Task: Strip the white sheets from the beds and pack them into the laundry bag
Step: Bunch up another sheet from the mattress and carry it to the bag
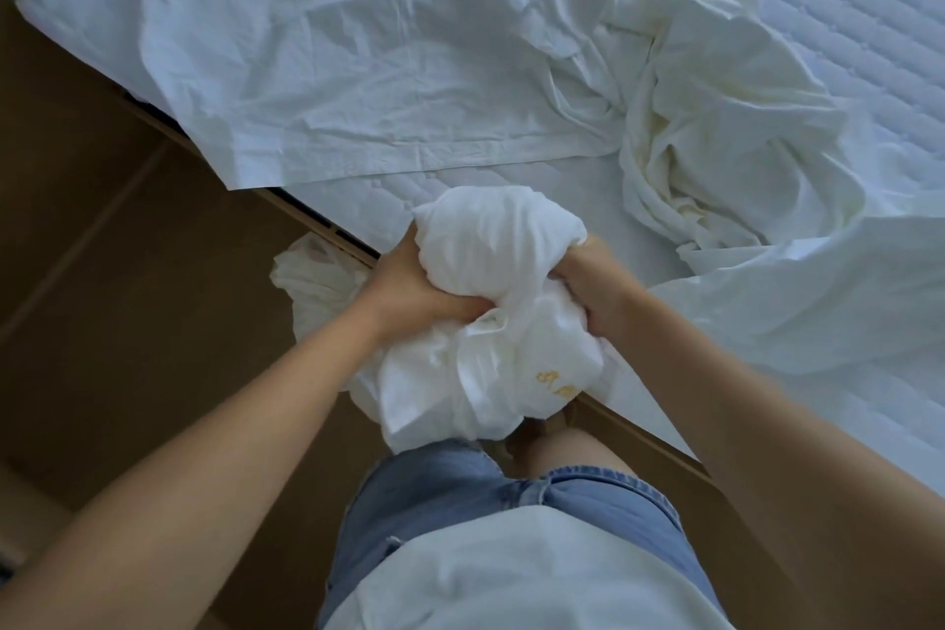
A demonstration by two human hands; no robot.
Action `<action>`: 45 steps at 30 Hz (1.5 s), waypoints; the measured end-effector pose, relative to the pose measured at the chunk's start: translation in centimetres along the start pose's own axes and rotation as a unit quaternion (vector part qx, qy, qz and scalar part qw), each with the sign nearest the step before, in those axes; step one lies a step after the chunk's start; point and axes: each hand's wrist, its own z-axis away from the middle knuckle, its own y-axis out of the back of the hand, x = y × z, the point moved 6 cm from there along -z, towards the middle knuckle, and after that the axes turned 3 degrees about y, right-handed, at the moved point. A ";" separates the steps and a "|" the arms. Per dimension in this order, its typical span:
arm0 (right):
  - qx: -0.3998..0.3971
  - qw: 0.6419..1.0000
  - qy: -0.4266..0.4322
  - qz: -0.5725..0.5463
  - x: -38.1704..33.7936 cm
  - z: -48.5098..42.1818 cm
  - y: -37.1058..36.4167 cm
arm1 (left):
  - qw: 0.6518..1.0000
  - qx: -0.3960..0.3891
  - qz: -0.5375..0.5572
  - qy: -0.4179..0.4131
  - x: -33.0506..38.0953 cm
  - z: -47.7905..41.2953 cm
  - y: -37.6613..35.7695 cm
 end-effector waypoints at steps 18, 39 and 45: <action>0.428 0.891 0.037 0.150 9.0 -14.8 16.8 | 0.998 0.047 -0.025 0.027 -6.5 -21.9 -13.7; 0.156 0.731 0.086 0.658 9.7 -17.7 11.1 | 0.980 0.053 -0.188 0.040 -13.5 -18.4 -13.4; 0.178 0.794 0.085 0.575 6.8 -17.9 12.3 | 0.993 0.118 -0.029 0.009 -9.8 -19.6 -12.9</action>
